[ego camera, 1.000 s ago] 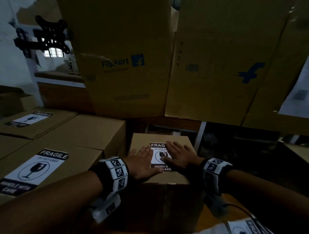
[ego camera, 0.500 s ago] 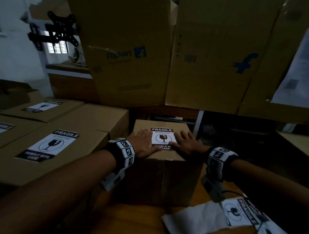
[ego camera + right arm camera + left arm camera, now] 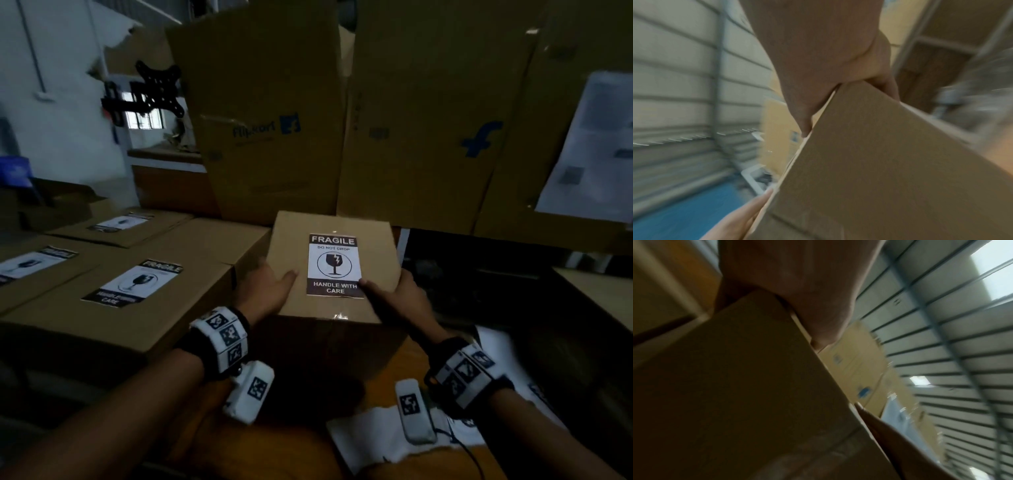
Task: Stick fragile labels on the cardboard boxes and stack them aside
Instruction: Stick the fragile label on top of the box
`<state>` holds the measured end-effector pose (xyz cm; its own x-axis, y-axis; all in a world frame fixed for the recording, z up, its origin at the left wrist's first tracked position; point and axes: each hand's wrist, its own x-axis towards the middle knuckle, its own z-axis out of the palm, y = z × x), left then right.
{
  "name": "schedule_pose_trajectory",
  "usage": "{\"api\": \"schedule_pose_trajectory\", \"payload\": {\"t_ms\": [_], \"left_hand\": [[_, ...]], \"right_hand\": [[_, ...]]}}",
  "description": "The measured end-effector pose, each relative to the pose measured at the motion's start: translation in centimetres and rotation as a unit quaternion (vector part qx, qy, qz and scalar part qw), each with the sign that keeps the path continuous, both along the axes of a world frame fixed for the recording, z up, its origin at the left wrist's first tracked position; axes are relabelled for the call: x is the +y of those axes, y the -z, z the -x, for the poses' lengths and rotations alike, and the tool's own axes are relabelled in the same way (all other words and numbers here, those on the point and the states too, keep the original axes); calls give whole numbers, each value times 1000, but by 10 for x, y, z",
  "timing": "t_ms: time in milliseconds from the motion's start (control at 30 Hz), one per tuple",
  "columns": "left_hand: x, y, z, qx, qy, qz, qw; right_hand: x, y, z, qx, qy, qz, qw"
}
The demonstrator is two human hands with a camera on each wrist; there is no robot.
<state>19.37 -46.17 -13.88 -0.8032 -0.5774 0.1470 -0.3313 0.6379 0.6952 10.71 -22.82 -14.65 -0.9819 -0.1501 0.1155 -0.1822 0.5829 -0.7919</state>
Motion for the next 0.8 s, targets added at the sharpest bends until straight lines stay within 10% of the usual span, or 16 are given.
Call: {"api": "schedule_pose_trajectory", "payload": {"t_ms": [367,800], "left_hand": [[-49,-158,-92,287,-66,110,949],[-244,-180,-99,346,-25,-5,938]], "right_hand": [[-54,-152,-62,210,-103,129,964],[-227,-181,-58,216,-235,109,942]]}}
